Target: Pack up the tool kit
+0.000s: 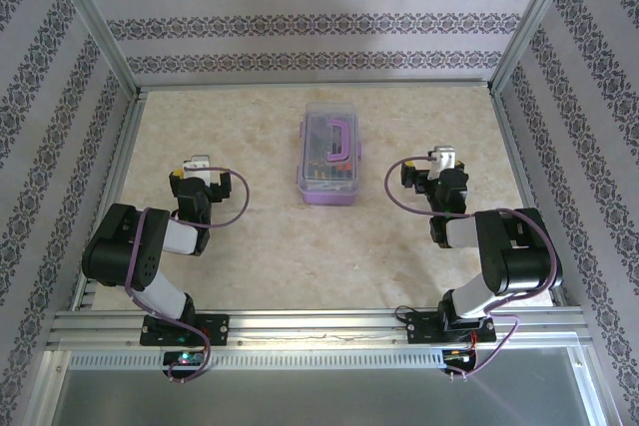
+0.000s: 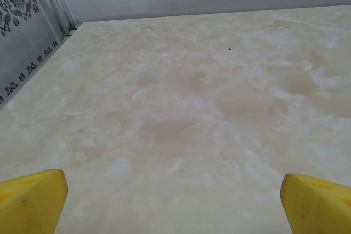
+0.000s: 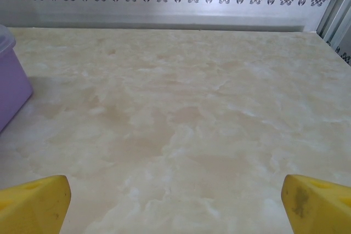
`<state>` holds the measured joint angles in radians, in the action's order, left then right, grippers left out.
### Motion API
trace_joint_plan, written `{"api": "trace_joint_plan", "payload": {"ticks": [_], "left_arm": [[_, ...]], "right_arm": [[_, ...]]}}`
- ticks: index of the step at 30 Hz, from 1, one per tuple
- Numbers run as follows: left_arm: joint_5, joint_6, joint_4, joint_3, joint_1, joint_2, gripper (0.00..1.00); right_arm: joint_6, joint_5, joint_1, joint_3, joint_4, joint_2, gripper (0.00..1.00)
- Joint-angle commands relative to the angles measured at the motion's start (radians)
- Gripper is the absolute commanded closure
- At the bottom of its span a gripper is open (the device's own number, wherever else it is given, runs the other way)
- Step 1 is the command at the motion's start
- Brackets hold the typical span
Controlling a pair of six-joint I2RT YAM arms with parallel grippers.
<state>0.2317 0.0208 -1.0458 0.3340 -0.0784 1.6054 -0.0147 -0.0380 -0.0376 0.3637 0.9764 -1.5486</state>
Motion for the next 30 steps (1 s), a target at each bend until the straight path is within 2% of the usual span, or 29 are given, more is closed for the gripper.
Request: {"api": "trace_joint_plan", "payload": {"ticks": [1, 23, 30], "left_arm": [[-0.015, -0.014, 0.010, 0.017, 0.012, -0.007, 0.01], [-0.026, -0.007, 0.008, 0.016, 0.011, -0.006, 0.01], [-0.076, -0.019, 0.053, 0.034, 0.029, -0.012, 0.01]], "right_arm": [[0.014, -0.019, -0.008, -0.009, 0.031, 0.008, 0.02], [0.005, -0.039, -0.007, -0.009, 0.030, 0.008, 0.02], [0.005, -0.039, -0.007, -0.009, 0.030, 0.008, 0.02]]}}
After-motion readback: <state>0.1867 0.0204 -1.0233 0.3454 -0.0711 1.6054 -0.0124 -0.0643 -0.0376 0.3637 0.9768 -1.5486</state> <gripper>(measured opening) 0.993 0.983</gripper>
